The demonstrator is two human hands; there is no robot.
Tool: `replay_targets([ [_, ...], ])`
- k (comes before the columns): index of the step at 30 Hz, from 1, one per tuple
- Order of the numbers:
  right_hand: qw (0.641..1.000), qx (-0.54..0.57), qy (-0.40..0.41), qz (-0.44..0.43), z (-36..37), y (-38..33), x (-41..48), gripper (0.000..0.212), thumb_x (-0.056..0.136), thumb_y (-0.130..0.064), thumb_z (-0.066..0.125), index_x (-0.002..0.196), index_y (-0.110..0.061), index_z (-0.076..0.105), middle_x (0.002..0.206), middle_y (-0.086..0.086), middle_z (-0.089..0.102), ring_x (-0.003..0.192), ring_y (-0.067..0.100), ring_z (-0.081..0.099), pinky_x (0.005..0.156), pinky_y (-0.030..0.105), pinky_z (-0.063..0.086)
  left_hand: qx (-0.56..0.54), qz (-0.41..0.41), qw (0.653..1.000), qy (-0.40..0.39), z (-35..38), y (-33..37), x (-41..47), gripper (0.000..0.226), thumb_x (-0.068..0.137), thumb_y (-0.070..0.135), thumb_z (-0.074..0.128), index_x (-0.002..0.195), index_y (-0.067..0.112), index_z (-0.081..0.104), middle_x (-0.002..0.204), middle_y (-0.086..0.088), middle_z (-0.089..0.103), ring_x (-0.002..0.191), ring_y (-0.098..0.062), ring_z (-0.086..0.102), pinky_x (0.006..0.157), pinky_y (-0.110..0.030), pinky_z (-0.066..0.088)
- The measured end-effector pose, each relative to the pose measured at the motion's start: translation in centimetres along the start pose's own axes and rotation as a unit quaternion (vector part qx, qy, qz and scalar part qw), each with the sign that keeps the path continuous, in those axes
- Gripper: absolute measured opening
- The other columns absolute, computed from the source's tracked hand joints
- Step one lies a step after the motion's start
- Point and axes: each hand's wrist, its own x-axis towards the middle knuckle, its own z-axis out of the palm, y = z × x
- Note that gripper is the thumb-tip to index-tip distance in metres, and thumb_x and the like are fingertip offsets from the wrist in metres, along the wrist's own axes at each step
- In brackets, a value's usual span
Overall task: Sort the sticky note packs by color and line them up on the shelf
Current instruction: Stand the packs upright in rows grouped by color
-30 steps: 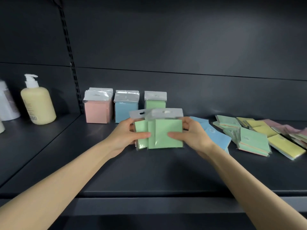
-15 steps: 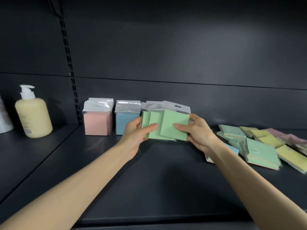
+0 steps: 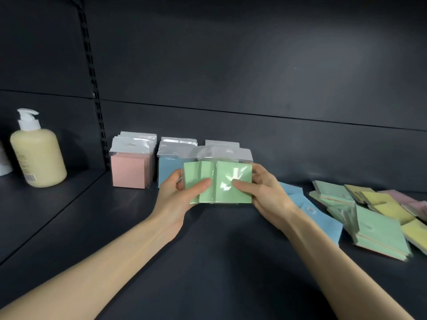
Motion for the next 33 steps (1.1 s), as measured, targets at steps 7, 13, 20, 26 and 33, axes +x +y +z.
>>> replay_targets([
  [7,0.998,-0.059,-0.021,0.013,0.5,1.0,-0.1,0.039,0.088,-0.013,0.064,0.123,-0.010,0.047,0.117,0.007,0.066,0.108,0.025,0.064,0.098,0.048,0.048,0.061,0.009,0.995,-0.084,0.3,-0.7,-0.3,0.031,0.083,0.014,0.069,0.113,0.013,0.062,0.100,0.006,0.072,0.097,-0.009,0.067,0.086,-0.026,0.051],
  [13,0.967,-0.250,-0.037,-0.024,0.2,1.1,0.0,0.033,0.093,-0.013,0.054,0.125,-0.015,0.047,0.118,0.001,0.063,0.109,0.016,0.060,0.099,0.040,0.047,0.194,0.042,0.973,-0.120,-0.6,-1.2,0.9,0.038,0.086,0.004,0.065,0.118,0.023,0.056,0.103,0.008,0.069,0.092,-0.005,0.066,0.079,-0.017,0.051],
  [20,0.921,-0.384,0.013,-0.063,0.4,1.0,0.2,0.048,0.090,-0.013,0.058,0.131,-0.020,0.035,0.111,0.001,0.063,0.091,0.019,0.062,0.082,0.030,0.051,0.385,0.078,0.912,-0.119,-0.8,-2.1,2.8,0.051,0.090,0.014,0.060,0.136,0.025,0.042,0.125,0.012,0.056,0.114,-0.007,0.053,0.102,-0.028,0.042],
  [26,0.904,-0.420,0.005,-0.078,0.0,-0.2,1.1,0.049,0.084,-0.012,0.065,0.125,-0.020,0.041,0.104,0.001,0.063,0.088,0.019,0.062,0.078,0.027,0.050,0.455,0.152,0.875,-0.065,-0.5,-0.9,3.2,0.065,0.080,0.015,0.072,0.134,0.026,0.037,0.105,0.006,0.052,0.091,-0.016,0.060,0.084,-0.034,0.051],
  [33,0.895,-0.442,0.016,-0.055,-0.9,-0.8,3.6,0.040,0.080,-0.011,0.067,0.111,-0.014,0.043,0.101,0.007,0.063,0.080,0.022,0.058,0.069,0.027,0.045,0.544,0.238,0.802,-0.071,0.4,1.9,6.0,0.063,0.084,0.017,0.068,0.138,0.019,0.037,0.121,-0.001,0.050,0.101,-0.016,0.054,0.090,-0.035,0.047],
])
